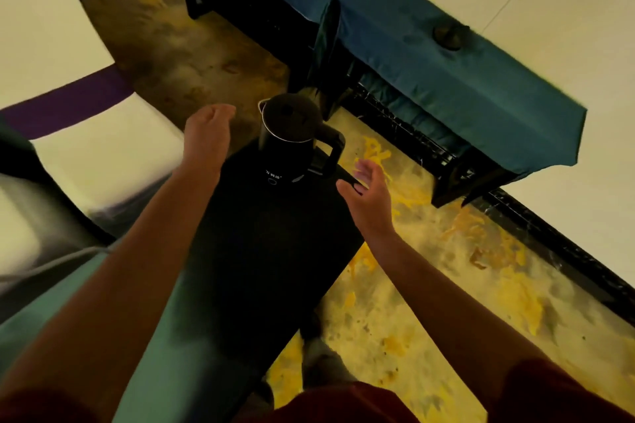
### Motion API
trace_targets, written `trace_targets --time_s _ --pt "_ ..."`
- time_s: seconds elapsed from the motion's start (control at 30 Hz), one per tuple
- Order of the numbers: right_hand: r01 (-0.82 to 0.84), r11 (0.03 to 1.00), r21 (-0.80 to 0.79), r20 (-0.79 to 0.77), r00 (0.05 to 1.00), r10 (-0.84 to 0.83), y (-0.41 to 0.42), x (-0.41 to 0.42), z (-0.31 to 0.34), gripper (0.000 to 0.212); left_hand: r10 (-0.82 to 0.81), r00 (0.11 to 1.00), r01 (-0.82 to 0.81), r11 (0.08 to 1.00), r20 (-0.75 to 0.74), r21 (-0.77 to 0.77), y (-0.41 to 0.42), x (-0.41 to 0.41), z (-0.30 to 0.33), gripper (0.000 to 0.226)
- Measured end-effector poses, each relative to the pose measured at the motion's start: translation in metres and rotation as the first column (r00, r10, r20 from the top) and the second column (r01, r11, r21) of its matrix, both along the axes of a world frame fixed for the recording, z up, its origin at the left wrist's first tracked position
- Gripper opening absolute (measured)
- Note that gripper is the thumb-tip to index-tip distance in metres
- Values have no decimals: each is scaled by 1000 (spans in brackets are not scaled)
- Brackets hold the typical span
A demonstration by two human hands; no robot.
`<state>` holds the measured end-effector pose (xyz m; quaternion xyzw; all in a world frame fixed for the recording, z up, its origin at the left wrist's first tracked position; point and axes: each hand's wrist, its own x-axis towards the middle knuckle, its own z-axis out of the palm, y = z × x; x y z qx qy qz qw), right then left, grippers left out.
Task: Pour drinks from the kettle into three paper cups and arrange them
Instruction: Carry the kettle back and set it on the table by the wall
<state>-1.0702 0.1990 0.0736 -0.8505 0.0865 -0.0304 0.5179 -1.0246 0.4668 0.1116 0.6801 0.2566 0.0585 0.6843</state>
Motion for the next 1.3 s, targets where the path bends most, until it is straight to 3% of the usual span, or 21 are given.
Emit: trace_targets --time_s 0.27,0.33,0.4,0.47,0.53,0.7,0.83,1.0,1.2,1.3 --pt "-113 992 59 -165 979 121 -17 109 -63 67 83 991 -69 990 -109 123 -33 100 -31 17" --pt "-169 973 155 -202 959 199 -23 127 -73 65 96 982 -88 994 -163 60 -43 125 -37 17" --pt "-253 944 213 -223 928 299 -23 134 -81 58 99 969 -126 986 -227 -106 -48 139 -41 15" --pt "-316 928 200 -246 900 359 -24 143 -87 36 106 959 -182 941 -261 -285 -51 146 -47 15" --pt "-371 915 158 -263 877 401 -24 149 -92 14 103 964 -185 924 -247 -336 -52 149 -51 21" --pt "-379 896 233 -286 854 435 -16 162 -96 7 -15 975 -42 968 -222 -246 -58 153 -53 40" --pt "-299 928 223 -245 904 351 -11 171 -91 10 98 963 -141 977 -250 -161 -67 151 -47 43" --pt "-215 928 306 -196 939 282 -20 186 -62 28 182 968 -222 944 -175 -244 -91 155 -18 45" --pt "-276 892 358 -32 951 307 -48 191 -6 38 179 983 -172 967 25 -189 -111 153 29 39" --pt "-277 890 363 39 959 282 -67 187 23 33 96 978 -55 976 188 -213 -127 147 49 36"
